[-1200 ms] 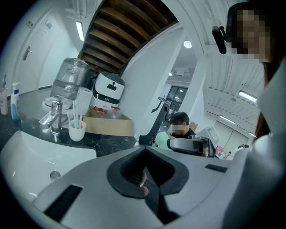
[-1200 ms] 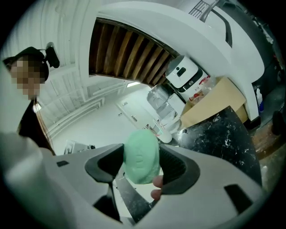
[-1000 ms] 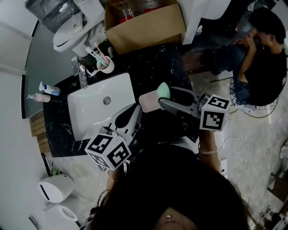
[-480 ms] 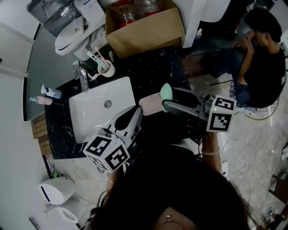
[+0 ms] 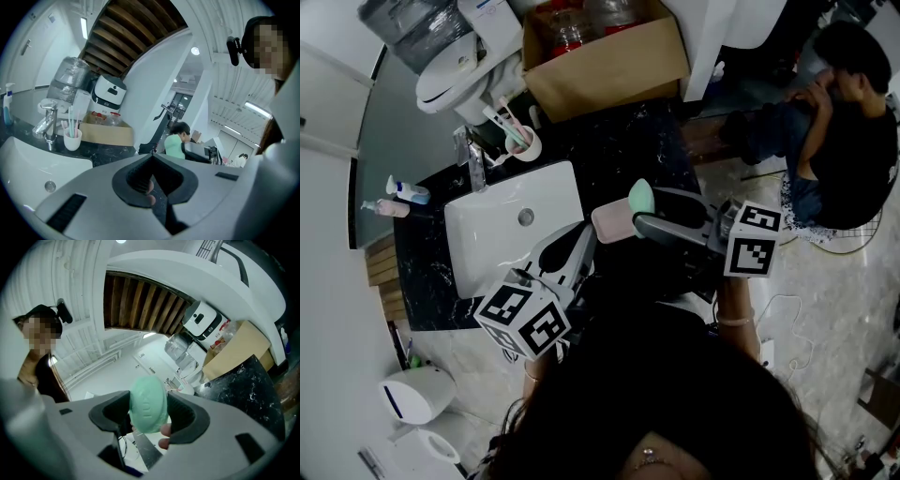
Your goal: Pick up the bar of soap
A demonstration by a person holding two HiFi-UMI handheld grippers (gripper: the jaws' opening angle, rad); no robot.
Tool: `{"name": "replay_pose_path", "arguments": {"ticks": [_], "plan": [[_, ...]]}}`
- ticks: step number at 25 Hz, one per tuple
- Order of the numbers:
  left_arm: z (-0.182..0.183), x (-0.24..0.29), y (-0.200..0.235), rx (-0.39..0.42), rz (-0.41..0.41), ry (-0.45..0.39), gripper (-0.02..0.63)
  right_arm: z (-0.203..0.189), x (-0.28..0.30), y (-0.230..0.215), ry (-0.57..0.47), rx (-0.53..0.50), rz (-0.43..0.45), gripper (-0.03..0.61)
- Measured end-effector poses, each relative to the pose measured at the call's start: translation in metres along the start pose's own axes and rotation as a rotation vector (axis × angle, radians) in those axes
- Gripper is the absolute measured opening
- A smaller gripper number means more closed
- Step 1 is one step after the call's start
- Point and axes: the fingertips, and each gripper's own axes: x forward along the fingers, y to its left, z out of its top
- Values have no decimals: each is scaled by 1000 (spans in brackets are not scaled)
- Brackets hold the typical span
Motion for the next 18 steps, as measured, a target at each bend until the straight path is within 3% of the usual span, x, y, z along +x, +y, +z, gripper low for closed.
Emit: {"name": "replay_pose_path", "arguments": {"ticks": [18], "plan": [[0,0,13,-22,1,6,5,-4,10,-3,13,3,0,256]]}}
